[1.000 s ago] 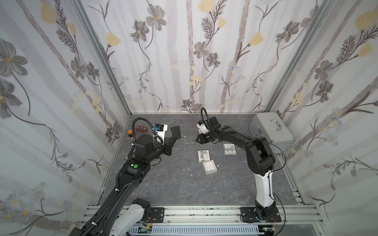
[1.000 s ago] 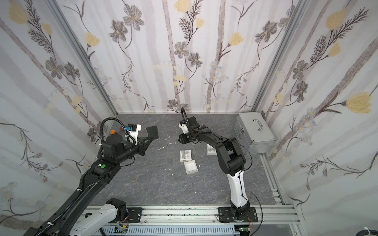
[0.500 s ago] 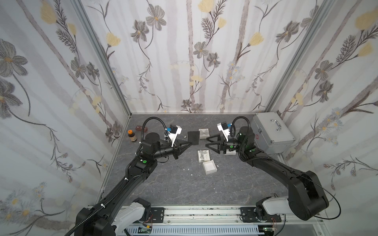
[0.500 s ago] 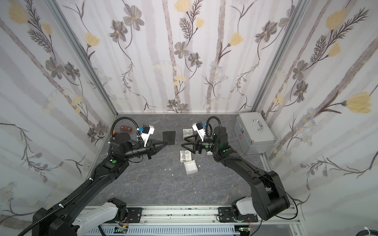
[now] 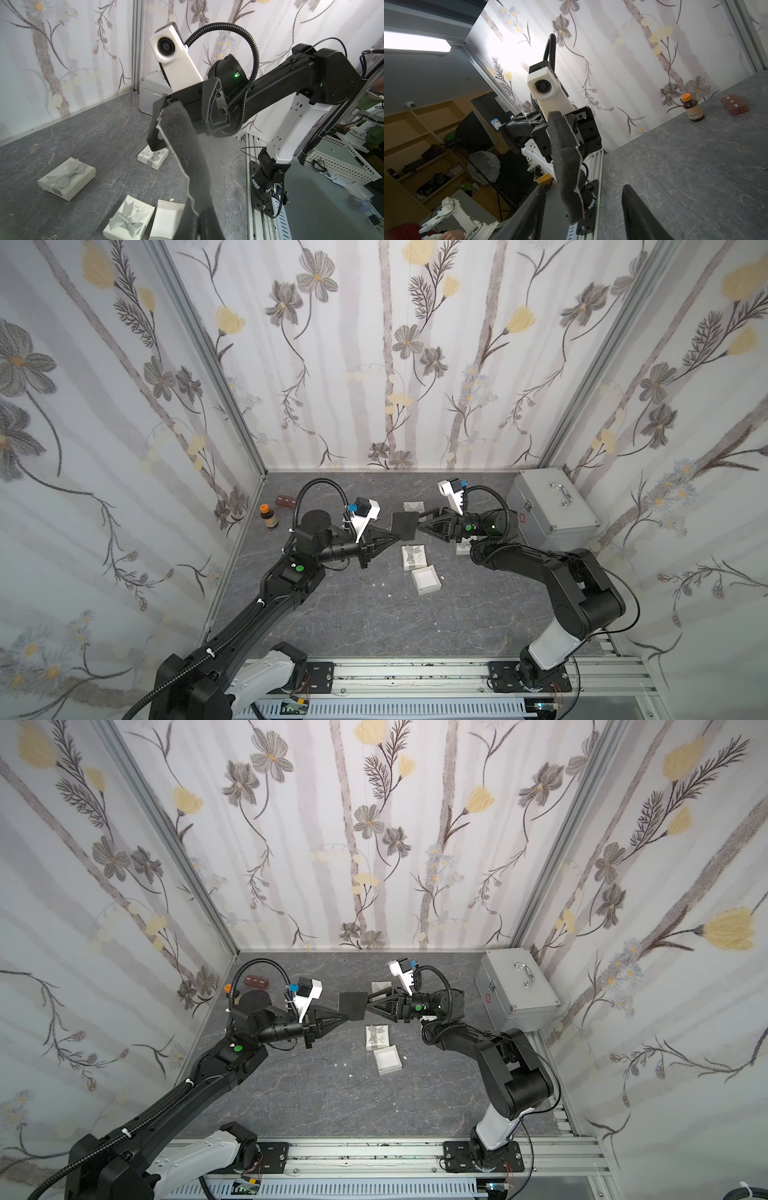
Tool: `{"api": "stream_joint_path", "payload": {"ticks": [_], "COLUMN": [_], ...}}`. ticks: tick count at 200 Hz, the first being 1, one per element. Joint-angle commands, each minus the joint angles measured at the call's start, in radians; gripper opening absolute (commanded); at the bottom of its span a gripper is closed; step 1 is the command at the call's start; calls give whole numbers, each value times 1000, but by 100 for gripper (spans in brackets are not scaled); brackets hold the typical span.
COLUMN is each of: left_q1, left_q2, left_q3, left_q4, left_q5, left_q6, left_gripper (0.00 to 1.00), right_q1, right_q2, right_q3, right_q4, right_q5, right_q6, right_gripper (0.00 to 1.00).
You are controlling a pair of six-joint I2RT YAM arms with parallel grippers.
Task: Take the necklace out of the lift-off lid jewelry box
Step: Place the inner lining in the jewelry box.
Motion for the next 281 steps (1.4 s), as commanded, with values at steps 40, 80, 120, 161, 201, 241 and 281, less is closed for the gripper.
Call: {"api": "stream_joint_path", "payload": {"ticks": [40,80,120,161,201,241,281], "left_q1": [-13,-28,-31,-32,-31,-30,-38], "left_q2": [69,92,91,50,-29,-72,-50], "left_q3": [34,37,22,-4,-17,-46,-139], "left_q4": [75,110,100,34,-93,-174,-137], "left_q5": [-31,-30,-45,-159,-404,-575,-544], "left_q6": [-2,-10,-8,35,101,121,83], "left_gripper": [0,1,29,73,91,94,93], "right_q1": [4,4,-3,-22,-39,-48,-48], "right_q2": [7,4,-10,-57,-150,-190,-229], "right_q3": [7,8,8,-2,47,128,142], "right_q4": [250,206,129,-129,-800,-1444,-1844], "right_q5": [3,0,5,32,152,374,569], "right_q6": [66,39,-7,-172,-590,-922,-1098], "right_gripper": [51,28,3,0,0,0,2]}}
